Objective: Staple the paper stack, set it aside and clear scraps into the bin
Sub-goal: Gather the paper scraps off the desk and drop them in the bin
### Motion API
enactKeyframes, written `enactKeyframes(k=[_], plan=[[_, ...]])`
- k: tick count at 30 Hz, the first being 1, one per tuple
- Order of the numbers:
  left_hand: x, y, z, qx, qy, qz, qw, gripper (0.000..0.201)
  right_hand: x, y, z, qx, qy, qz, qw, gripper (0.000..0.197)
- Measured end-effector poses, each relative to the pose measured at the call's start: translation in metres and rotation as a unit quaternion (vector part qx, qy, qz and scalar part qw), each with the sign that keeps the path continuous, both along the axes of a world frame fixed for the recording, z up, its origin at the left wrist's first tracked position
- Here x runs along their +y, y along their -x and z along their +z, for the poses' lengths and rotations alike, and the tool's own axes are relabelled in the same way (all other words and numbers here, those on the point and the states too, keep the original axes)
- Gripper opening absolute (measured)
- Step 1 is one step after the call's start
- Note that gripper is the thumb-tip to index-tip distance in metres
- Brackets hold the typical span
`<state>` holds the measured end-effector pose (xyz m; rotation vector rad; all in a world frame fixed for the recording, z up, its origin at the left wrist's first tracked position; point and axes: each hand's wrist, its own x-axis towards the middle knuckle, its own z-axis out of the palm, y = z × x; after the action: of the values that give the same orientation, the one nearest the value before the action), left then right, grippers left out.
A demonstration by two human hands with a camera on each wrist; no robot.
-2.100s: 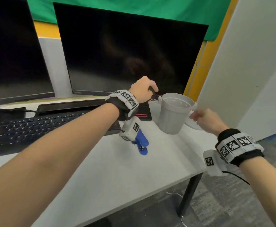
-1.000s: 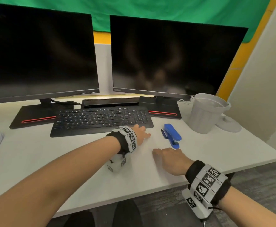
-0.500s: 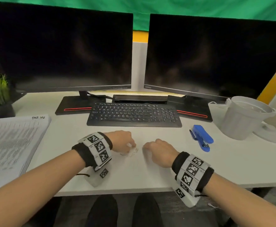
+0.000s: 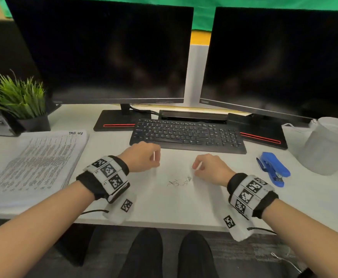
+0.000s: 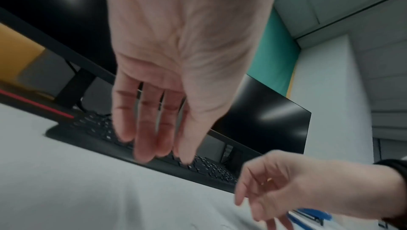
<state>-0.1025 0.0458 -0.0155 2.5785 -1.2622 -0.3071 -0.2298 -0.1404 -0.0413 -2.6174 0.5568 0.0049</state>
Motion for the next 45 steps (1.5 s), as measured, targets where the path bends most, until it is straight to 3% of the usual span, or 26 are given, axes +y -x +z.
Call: enactKeyframes(k=[4, 8, 11, 17, 22, 25, 29, 31, 34, 40, 43, 45], plan=[[0.029, -0.001, -0.003, 0.046, -0.111, 0.008, 0.993, 0.021, -0.004, 0.012, -0.007, 0.091, 0.115, 0.048, 0.988, 0.031], [0.027, 0.007, -0.017, 0.086, -0.166, 0.009, 0.982, 0.014, 0.015, 0.013, -0.015, 0.099, 0.126, 0.139, 0.977, 0.038], [0.009, 0.011, -0.021, 0.088, -0.145, 0.004, 0.985, 0.015, 0.021, 0.012, -0.013, 0.08, 0.089, 0.166, 0.979, 0.045], [-0.032, 0.02, -0.02, 0.048, -0.11, -0.04, 0.992, 0.01, 0.005, 0.019, -0.005, 0.042, 0.081, 0.084, 0.992, 0.04], [-0.012, 0.006, -0.012, 0.018, -0.011, -0.012, 1.0, 0.005, 0.007, 0.03, -0.011, 0.053, 0.102, 0.126, 0.985, 0.041], [0.028, -0.001, -0.01, -0.016, -0.026, 0.011, 0.999, 0.02, 0.017, 0.034, -0.014, 0.097, 0.124, 0.162, 0.974, 0.039], [0.071, 0.011, -0.015, -0.006, -0.179, 0.019, 0.984, 0.035, 0.031, 0.023, -0.013, 0.137, 0.129, 0.206, 0.96, 0.043], [0.08, 0.021, -0.02, 0.011, -0.228, 0.009, 0.974, 0.039, 0.033, 0.017, -0.009, 0.127, 0.102, 0.205, 0.965, 0.045], [0.078, 0.033, -0.033, 0.038, -0.281, 0.022, 0.959, 0.066, 0.028, 0.012, -0.005, 0.09, 0.087, 0.173, 0.977, 0.049], [0.033, 0.046, -0.04, -0.003, -0.287, -0.004, 0.958, 0.077, 0.027, 0.023, -0.007, 0.135, 0.155, 0.169, 0.964, 0.041], [0.004, 0.053, -0.041, -0.02, -0.27, -0.022, 0.962, 0.076, 0.033, 0.025, -0.012, 0.124, 0.138, 0.202, 0.962, 0.044], [-0.012, 0.055, -0.04, -0.033, -0.253, -0.047, 0.966, 0.071, 0.03, 0.02, -0.013, 0.088, 0.11, 0.181, 0.973, 0.041]])
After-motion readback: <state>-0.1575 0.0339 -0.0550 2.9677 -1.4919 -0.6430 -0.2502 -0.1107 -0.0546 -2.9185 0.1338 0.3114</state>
